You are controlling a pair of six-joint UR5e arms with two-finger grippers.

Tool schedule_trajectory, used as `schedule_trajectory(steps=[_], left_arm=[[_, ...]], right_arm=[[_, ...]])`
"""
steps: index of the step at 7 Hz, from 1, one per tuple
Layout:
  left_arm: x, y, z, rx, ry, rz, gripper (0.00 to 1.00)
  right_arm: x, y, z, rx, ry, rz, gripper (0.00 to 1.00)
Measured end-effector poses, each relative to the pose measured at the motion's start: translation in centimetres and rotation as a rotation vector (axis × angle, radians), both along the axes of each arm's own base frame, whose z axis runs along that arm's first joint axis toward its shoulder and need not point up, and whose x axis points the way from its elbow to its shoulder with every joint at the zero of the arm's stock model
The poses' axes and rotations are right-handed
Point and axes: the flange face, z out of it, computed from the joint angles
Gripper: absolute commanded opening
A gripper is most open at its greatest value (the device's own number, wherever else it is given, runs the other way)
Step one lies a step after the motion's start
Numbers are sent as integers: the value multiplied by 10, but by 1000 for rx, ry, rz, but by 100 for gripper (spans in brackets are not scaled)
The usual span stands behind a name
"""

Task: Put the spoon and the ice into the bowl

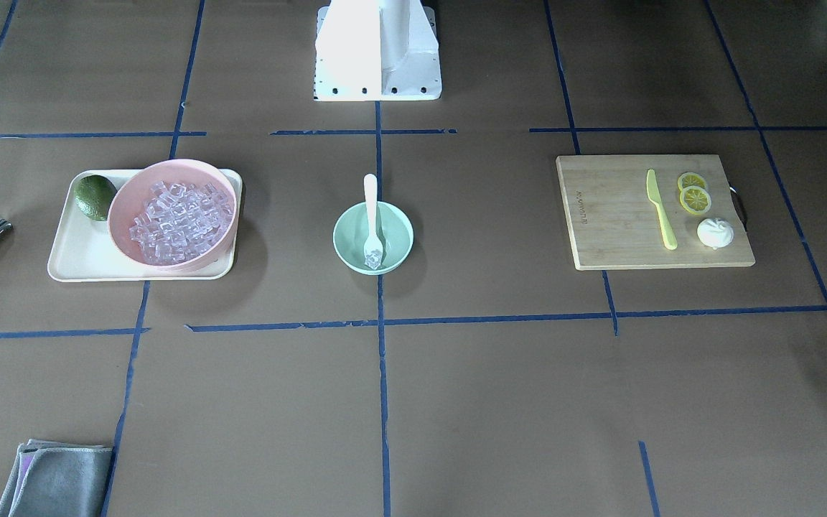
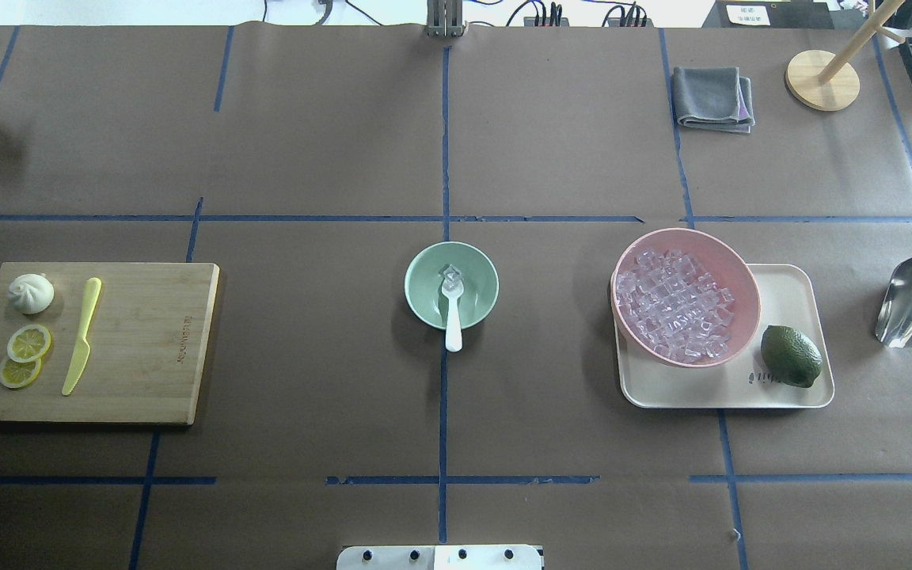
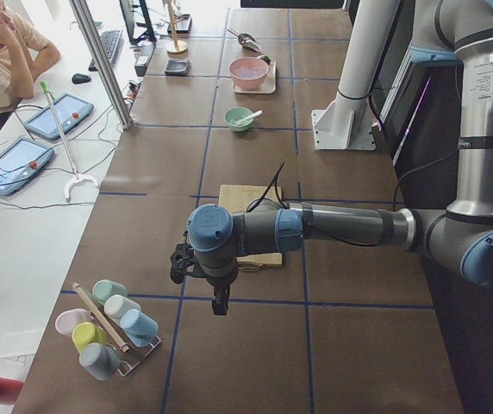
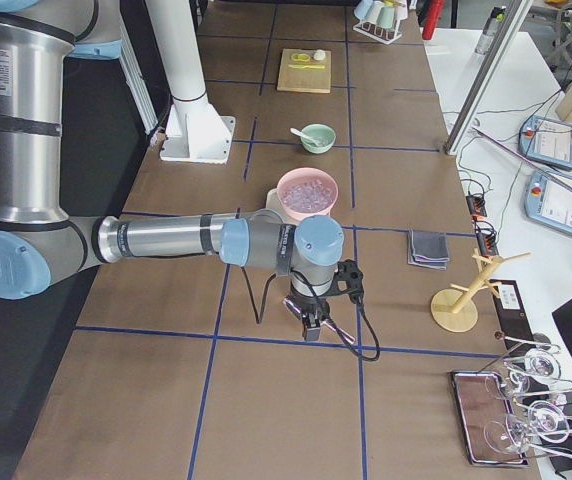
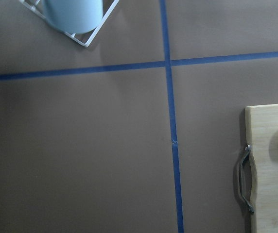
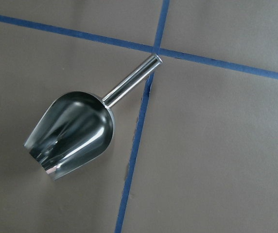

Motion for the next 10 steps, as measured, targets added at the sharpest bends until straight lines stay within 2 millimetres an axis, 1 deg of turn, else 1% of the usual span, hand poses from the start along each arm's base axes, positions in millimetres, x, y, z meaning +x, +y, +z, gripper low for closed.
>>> schedule_trajectory(steps=[1, 3, 5, 7, 8, 10], left_arm=[[1, 2, 4, -21, 1, -10, 100], [3, 3, 7, -27, 3, -10, 100], [5, -1, -1, -21, 7, -29, 100], [11, -8, -8, -12, 4, -98, 100], [15, -7, -3, -1, 1, -110, 100], [22, 10, 11, -5, 17, -106, 100]], right_arm=[[0, -5, -5, -8, 0, -10, 99], [0, -5, -5, -18, 0, -18, 99], [-1, -2, -2, -23, 1, -21, 99], [-1, -1, -1, -12, -1, -34, 99], [-1, -2, 0, -11, -2, -38, 99], [-1, -3, 0, -11, -2, -40, 99]])
